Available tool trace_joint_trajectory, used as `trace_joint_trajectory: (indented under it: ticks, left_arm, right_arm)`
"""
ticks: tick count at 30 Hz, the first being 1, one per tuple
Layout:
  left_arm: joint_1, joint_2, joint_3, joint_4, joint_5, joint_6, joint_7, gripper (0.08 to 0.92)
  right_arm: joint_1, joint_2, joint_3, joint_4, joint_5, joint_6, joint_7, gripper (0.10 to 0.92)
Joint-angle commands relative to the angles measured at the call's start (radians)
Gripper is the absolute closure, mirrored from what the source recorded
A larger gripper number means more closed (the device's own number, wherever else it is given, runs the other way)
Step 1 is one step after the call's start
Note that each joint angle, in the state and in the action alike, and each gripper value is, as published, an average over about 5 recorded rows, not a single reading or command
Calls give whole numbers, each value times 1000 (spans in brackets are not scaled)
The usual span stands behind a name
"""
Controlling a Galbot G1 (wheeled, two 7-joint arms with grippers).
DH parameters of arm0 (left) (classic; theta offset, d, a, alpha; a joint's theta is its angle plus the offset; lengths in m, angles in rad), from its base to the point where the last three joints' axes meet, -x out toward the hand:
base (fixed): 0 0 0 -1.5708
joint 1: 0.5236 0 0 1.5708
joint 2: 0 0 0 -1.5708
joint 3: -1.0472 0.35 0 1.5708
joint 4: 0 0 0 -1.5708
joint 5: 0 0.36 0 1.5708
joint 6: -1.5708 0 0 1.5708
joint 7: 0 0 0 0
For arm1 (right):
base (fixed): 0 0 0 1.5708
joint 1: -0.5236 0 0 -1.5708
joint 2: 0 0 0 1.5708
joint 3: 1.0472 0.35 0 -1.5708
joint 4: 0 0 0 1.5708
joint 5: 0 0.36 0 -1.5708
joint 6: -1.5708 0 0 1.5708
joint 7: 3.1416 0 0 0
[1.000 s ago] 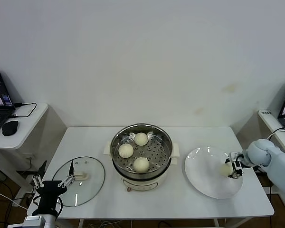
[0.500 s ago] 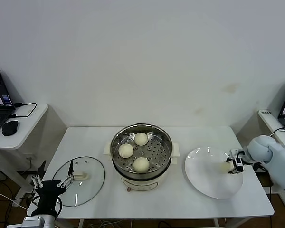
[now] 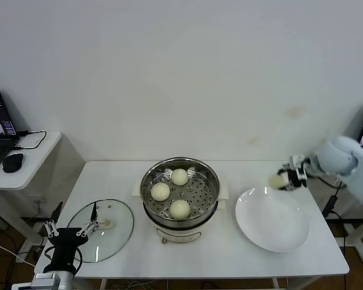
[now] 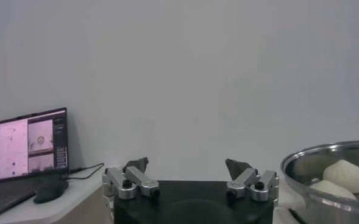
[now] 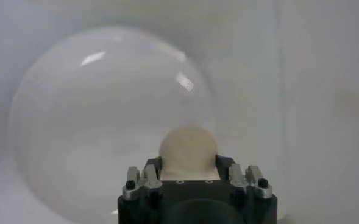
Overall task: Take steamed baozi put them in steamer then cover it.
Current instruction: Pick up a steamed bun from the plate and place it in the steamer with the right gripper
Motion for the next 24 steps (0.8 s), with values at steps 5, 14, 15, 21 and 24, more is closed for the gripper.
trace_joint_trajectory:
  ticks: [5, 14, 15, 21, 24]
  left_arm:
    - [0, 2, -3, 1, -4, -1, -1, 177]
    - [3, -5, -14, -13, -10, 5, -1, 177]
    - [3, -5, -14, -15, -10, 6, -1, 177]
    - [1, -9, -20, -21, -14, 10, -1, 177]
    - [3, -10, -20, -19, -14, 9, -1, 177]
  right_arm:
    - [509, 255, -407, 226, 520, -308, 138, 450]
    - [380, 404, -420, 147, 542, -366, 209, 448]
    - [367, 412, -420, 139, 534, -366, 212, 448]
    - [284, 442, -418, 94, 466, -366, 218, 448]
    - [247, 449, -408, 70, 434, -366, 216, 448]
